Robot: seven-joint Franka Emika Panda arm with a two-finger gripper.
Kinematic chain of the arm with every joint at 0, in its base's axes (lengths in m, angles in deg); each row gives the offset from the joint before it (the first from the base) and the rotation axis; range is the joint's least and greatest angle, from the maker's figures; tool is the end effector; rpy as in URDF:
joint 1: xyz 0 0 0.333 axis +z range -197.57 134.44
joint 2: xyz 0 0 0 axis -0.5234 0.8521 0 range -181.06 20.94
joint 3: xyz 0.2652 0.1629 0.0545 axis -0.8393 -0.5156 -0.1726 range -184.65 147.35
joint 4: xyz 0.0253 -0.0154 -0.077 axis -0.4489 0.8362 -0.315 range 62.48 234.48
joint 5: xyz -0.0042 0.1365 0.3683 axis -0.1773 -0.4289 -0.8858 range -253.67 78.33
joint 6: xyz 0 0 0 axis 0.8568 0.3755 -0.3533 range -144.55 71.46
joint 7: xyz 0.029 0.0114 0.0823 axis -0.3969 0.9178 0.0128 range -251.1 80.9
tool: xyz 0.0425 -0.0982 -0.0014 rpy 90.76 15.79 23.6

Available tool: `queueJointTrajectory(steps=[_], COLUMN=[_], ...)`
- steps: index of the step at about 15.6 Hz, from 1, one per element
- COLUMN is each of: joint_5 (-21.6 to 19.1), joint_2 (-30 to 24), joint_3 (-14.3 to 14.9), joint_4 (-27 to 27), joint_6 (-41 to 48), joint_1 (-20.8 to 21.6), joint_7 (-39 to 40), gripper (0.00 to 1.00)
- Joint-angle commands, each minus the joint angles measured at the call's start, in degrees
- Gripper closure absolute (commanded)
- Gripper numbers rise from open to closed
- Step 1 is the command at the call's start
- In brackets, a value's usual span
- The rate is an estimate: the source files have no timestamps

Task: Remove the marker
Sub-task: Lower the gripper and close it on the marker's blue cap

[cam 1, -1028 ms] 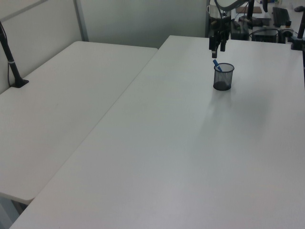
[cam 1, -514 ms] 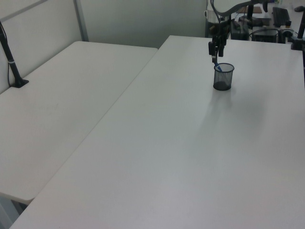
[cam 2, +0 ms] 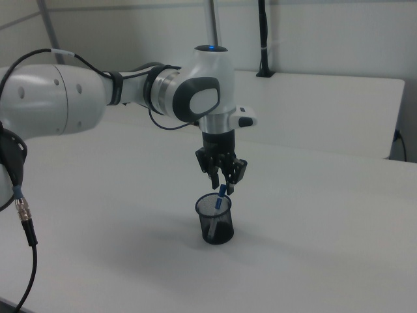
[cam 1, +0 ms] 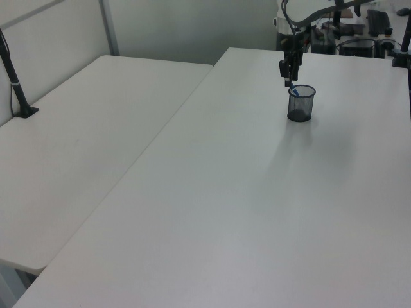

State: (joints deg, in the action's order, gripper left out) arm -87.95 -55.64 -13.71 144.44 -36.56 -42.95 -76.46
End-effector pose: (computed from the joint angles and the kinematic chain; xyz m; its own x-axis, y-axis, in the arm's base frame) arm 0.6511 -0.1817 0.4191 0.9897 -0.1292 -0.0612 -0.1280 -0.9915 0.0222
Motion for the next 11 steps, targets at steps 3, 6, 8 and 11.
queueJointTrajectory(steps=[3, 6, 8, 11], joint_5=[0.8, 0.7, 0.6, 0.6], joint_2=[0.0, -0.3, -0.5, -0.6], joint_3=[0.5, 0.6, 0.8, 0.9], joint_4=[0.4, 0.4, 0.3, 0.3], joint_6=[-1.4, -1.1, -0.7, -0.7], joint_1=[0.8, 0.8, 0.8, 0.7], joint_7=[1.1, 1.5, 2.3, 2.4], gripper=[0.69, 0.76, 0.81, 0.86])
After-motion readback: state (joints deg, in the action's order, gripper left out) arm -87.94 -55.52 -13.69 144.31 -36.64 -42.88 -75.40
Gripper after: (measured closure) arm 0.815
